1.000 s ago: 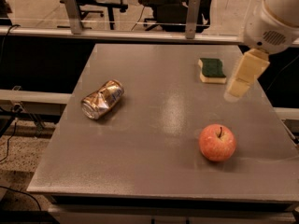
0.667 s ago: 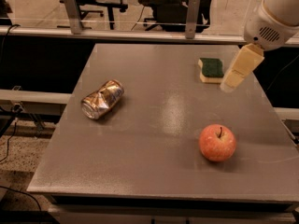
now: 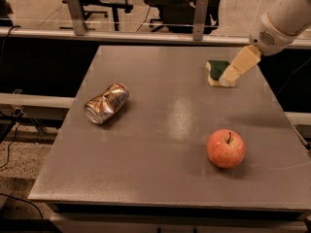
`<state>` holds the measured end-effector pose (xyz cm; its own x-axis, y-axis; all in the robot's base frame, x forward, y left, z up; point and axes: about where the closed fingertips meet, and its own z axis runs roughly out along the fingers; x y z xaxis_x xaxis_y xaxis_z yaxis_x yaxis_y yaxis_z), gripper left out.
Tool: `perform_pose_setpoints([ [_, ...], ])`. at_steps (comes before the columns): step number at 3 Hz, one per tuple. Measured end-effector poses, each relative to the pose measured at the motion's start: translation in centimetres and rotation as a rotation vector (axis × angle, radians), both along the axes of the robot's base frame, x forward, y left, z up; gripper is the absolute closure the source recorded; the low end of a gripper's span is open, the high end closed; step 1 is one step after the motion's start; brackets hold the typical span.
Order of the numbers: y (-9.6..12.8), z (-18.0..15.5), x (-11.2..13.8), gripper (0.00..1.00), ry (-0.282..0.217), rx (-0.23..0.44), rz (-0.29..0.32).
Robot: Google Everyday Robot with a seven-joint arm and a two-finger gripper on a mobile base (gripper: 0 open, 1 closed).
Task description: Move sponge near apple
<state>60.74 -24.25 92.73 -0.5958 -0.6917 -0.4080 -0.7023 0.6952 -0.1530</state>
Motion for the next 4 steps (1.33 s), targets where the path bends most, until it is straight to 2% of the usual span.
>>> perform_pose_setpoints([
  [3,-1.7,-7.3,7.5,0.0,0.041,0.022,-0.172],
  [4,-1.1,-8.0,7.8,0.03,0.059,0.028,-0.16],
])
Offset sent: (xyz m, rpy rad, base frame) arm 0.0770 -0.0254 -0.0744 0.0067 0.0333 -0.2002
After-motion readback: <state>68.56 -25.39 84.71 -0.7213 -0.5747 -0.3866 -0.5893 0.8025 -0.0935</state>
